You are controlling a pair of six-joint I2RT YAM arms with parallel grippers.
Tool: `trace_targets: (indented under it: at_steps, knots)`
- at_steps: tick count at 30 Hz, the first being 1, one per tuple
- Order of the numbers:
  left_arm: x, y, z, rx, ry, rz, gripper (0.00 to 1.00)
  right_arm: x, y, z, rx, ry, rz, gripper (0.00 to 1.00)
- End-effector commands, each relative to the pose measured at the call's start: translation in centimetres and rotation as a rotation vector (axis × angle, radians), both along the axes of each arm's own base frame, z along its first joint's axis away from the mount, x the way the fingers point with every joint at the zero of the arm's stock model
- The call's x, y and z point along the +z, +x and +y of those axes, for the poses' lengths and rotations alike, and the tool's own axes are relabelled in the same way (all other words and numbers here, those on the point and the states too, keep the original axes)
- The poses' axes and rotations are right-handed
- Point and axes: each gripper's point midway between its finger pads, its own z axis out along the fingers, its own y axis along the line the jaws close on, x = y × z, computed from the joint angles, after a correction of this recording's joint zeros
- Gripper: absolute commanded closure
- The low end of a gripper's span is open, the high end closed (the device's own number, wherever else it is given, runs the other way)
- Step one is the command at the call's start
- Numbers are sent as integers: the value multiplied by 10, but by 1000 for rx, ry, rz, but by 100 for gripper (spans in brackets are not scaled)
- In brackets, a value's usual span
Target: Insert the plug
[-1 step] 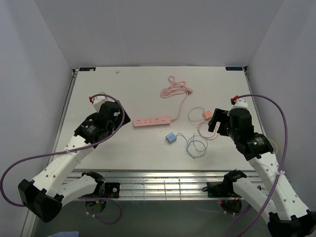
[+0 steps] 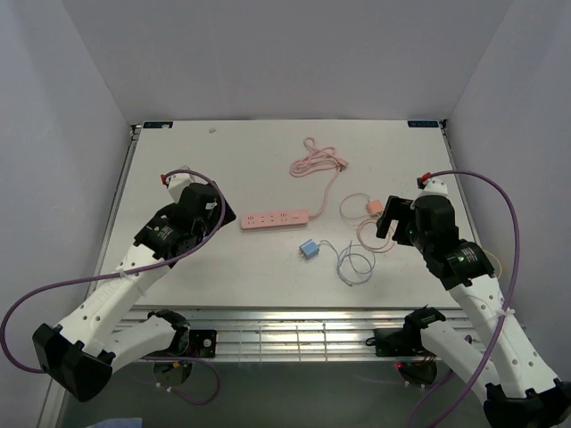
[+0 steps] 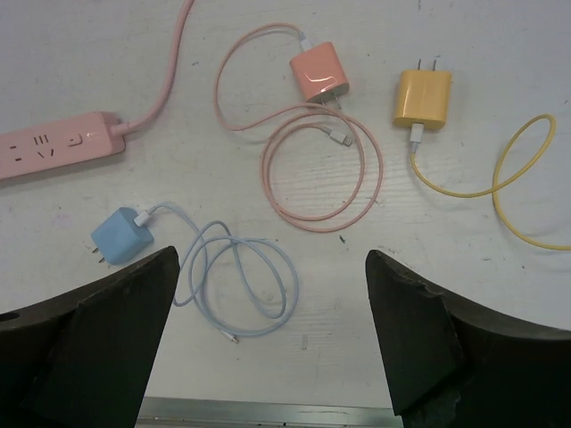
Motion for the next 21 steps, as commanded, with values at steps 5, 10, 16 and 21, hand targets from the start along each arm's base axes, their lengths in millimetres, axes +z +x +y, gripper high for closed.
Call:
trace_targets:
  at_steps: [5,10,16,21]
  knots:
    - [0,-3,5,7,10,-13,2,24,13,4,56,-33,-72,10]
    - [-3,-2,5,4,16,-5,2,18,35,-3,43,-150,-17,10]
    - [-9,-1,3,-4,33,18,2,-2,83,11,112,-247,124,10]
    - [-11,-1,3,-4,39,24,2,-17,139,7,106,-306,203,10]
